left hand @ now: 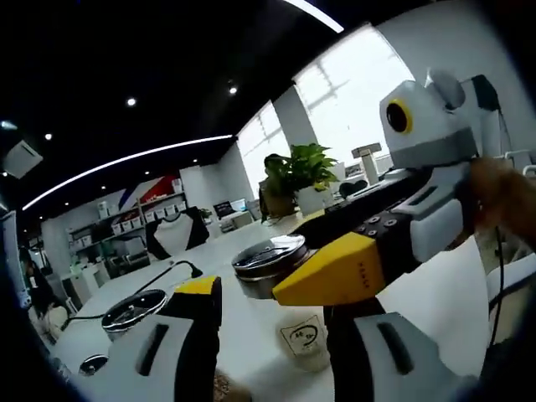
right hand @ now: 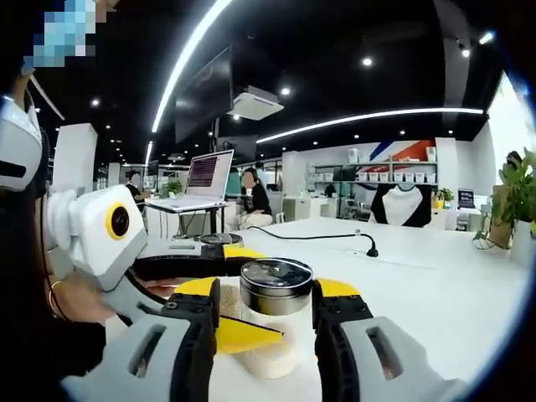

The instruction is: Rotate the seasoning bottle until the label or dispensing opening points toward the visible target arrow and the bottle remains upright within the marked orientation range

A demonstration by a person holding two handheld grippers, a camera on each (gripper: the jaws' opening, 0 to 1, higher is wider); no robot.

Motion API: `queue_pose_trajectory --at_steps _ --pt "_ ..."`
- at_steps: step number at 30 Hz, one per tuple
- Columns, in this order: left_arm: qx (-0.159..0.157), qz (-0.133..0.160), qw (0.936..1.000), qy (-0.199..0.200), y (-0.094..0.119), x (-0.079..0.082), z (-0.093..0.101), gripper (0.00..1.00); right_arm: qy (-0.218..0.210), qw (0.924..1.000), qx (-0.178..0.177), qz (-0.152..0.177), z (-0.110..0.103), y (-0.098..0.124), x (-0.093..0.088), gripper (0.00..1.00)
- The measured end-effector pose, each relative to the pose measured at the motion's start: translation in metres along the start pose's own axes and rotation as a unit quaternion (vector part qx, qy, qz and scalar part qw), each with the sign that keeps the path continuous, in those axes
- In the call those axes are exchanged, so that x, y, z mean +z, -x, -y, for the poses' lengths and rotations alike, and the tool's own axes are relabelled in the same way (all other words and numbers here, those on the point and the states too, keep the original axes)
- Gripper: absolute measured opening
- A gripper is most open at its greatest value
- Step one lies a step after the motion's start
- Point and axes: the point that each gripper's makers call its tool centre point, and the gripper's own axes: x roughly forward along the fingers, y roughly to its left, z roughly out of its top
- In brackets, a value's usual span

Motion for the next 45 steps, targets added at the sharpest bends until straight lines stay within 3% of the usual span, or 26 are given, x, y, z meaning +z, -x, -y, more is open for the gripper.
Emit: queue_pose_trajectory --at_steps 5,11,16,21,27,35,45 --pt "0.008 0.004 0.9997 -0.021 0.010 0.008 -0.002 0.52 0.007 0.9999 -0.010 0.002 -0.006 0.010 0.007 0.45" --pt "0.013 0.005 0.9997 -0.019 0.023 0.013 -0.006 0.57 0.014 0.9995 -0.027 0.005 -0.010 0.020 0.012 0.47" --pt "0.043 0.010 0.9988 -0.021 0.045 0.019 -0.025 0.57 0.010 0.9991 -0.039 0.013 -0.012 0.026 0.015 0.49" --pt "0.073 0.017 0.9971 -0.011 0.071 0.024 -0.046 0.59 0.014 0.9977 -0.066 0.002 -0.012 0.029 0.010 0.51" --pt "0.105 -0.002 0.9939 0.033 0.102 0.008 -0.075 0.61 0.015 0.9971 -0.074 0.002 -0.024 0.030 0.011 0.51" --pt "0.126 -0.035 0.9900 0.052 0.137 -0.019 -0.105 0.66 0.018 0.9940 -0.108 0.004 -0.038 0.032 0.005 0.53" --pt "0.129 -0.052 0.9870 0.082 0.175 -0.039 -0.109 0.72 0.027 0.9858 -0.165 -0.014 -0.050 0.037 -0.007 0.55"
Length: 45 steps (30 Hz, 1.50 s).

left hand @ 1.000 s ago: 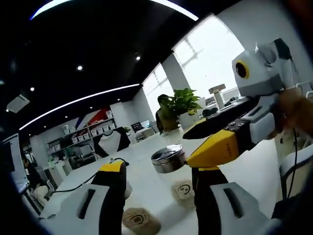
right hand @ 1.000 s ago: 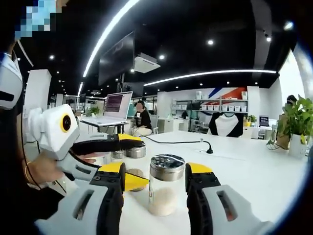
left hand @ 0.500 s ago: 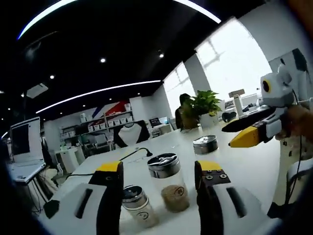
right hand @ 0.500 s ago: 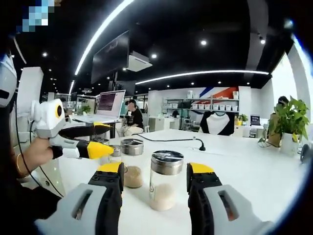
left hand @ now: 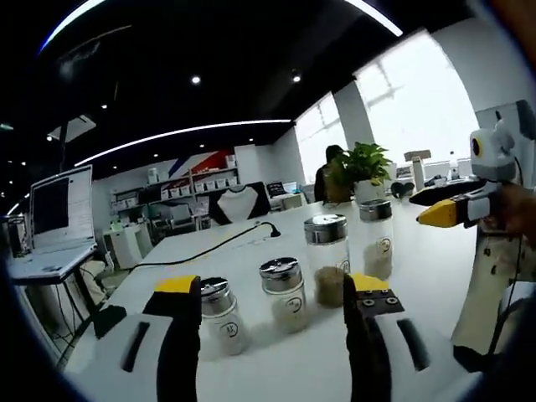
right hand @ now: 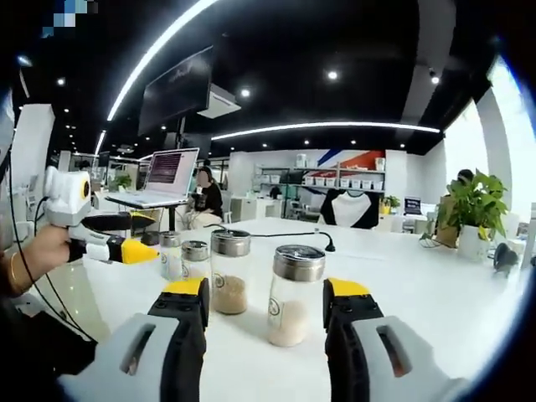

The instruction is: Rotate the seasoning bottle until the label or dispensing opening points toward the visible target arrow and the bottle remains upright within the marked orientation range

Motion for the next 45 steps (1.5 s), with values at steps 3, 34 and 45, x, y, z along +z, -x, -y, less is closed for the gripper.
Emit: queue_pose_trajectory --at_steps 3,34,45 --pt "-0.006 -0.006 1.0000 0.003 0.008 -0.007 0.001 0.72 -0.002 1.0000 -0.004 0.001 -0.003 0.003 -0.002 0.56" --pt "0.028 -0.045 0.9985 0.014 0.038 -0.021 0.007 0.77 -0.012 0.9993 -0.036 -0.004 -0.015 0.022 -0.015 0.57" --pt "0.015 -0.048 0.9985 0.019 0.062 -0.032 0.013 0.77 -0.009 0.9990 -0.044 -0.008 -0.029 0.045 -0.024 0.57"
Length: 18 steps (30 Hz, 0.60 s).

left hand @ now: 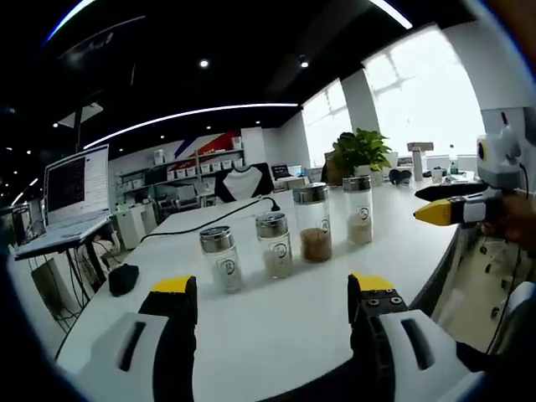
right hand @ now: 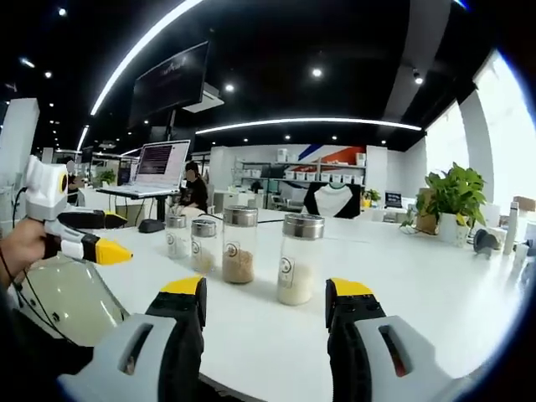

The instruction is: Rotate the seasoning bottle until the label or dispensing opening points toward the visible target arrow and the bottle remains upright within the marked orientation range

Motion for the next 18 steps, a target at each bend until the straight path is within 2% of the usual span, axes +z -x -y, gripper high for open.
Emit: queue_pose_trajectory --at_steps 7,12,18 --pt "0.003 0.002 0.9998 0.018 0.018 -0.001 -0.005 0.79 -0.001 1.0000 -0.009 0.002 -0.006 0.016 0.003 0.59" --pt "-0.008 -0.001 0.9992 0.038 0.023 -0.002 -0.002 0.86 -0.014 0.9998 -0.013 -0.001 -0.013 0.024 -0.001 0.63" --pt "-0.012 0.004 0.9994 0.032 0.033 0.000 0.002 0.87 -0.018 0.9997 -0.017 -0.005 -0.022 0.032 -0.004 0.64"
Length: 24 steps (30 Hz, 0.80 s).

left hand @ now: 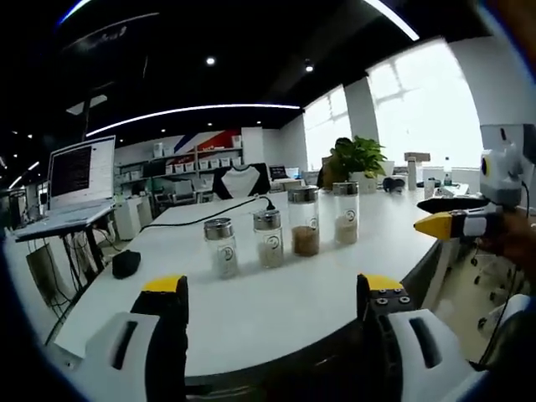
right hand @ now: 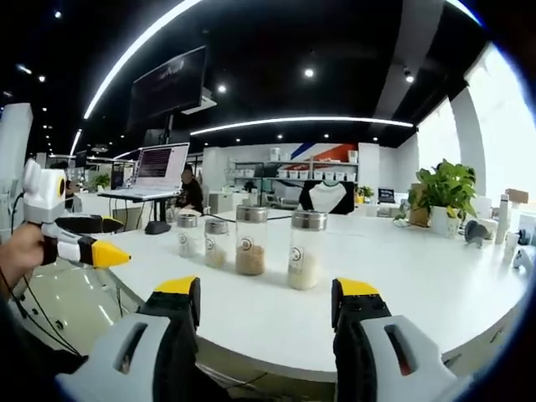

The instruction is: Rotate the seasoning bottle until the label or dispensing opening points toward the visible target arrow and the bottle remains upright within the marked orientation range

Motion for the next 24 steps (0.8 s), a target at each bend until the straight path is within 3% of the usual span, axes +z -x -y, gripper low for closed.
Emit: queue_pose_trajectory --at_steps 6,24 --pt "-0.004 0.008 0.9999 0.012 0.008 0.003 0.002 0.93 -0.006 1.0000 -0.005 0.003 -0.003 0.005 0.001 0.65" --pt "-0.003 0.021 0.9998 0.005 0.019 0.015 0.000 0.95 -0.024 0.9993 -0.020 0.019 -0.014 0.009 0.010 0.66"
